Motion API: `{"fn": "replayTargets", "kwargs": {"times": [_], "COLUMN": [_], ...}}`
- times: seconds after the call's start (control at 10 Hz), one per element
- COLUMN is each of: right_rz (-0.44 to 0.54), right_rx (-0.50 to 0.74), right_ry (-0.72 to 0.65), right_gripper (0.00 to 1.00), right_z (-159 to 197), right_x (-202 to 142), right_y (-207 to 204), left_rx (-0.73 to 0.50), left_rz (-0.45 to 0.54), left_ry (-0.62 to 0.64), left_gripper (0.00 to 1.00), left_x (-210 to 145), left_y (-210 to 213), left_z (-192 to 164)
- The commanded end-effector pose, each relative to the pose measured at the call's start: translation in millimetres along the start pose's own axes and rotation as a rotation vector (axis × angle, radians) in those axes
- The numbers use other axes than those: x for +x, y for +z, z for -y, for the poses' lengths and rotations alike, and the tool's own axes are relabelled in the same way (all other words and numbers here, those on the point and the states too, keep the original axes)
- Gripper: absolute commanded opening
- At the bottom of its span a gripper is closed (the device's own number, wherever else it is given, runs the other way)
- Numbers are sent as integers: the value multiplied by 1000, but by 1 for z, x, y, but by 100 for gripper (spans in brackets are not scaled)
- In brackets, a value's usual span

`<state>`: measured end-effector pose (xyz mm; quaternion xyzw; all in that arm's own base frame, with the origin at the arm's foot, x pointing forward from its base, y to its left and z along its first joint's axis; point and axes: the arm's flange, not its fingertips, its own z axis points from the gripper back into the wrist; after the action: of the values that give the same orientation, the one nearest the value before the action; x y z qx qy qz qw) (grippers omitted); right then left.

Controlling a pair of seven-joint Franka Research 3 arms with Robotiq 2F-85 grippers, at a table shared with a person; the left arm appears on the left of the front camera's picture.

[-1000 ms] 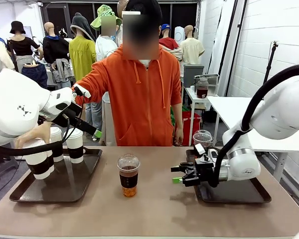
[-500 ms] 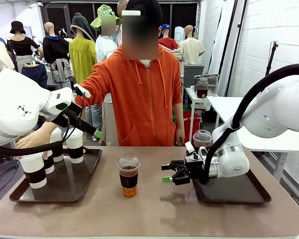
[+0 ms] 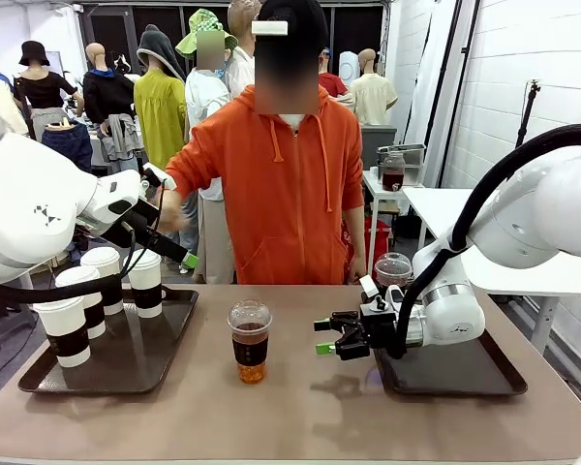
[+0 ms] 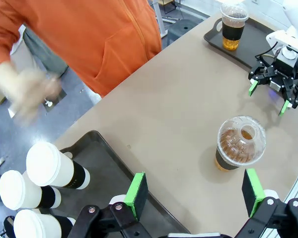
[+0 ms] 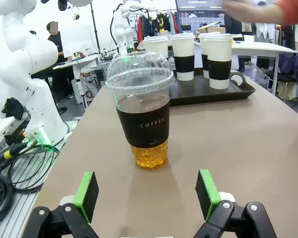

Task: Distribute the coffee onto the tray.
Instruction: Pick up another iced Americano from the middle of the table and place it on the right Handle tray.

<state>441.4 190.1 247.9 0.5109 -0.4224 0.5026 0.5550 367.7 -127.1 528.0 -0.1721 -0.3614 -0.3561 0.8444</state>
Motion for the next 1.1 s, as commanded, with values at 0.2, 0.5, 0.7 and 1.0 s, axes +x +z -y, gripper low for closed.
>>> {"fn": "replayTargets", "kwargs": {"times": [0.2,0.5,0.7,1.0], "right_rz": [26,46,47,39], "right_rx": [-18,-9,-6,-16], "right_ry": [6,0,12,23], "right_gripper": [100,100,100,100], "right_z": [-2,-3,1,4], "right_x": [-7,-11,-9,-7], "right_y": [-28,-53,-72,-91], "left_rx": [-7,-7,-7,-7], "left_rz": [2,2,2,2], "left_ry": [3,3,3,3], "left_gripper": [100,100,100,100], "left_x": [-1,-1,-1,-1], "left_y": [0,0,0,0], "left_z": [-1,-1,-1,-1]}}
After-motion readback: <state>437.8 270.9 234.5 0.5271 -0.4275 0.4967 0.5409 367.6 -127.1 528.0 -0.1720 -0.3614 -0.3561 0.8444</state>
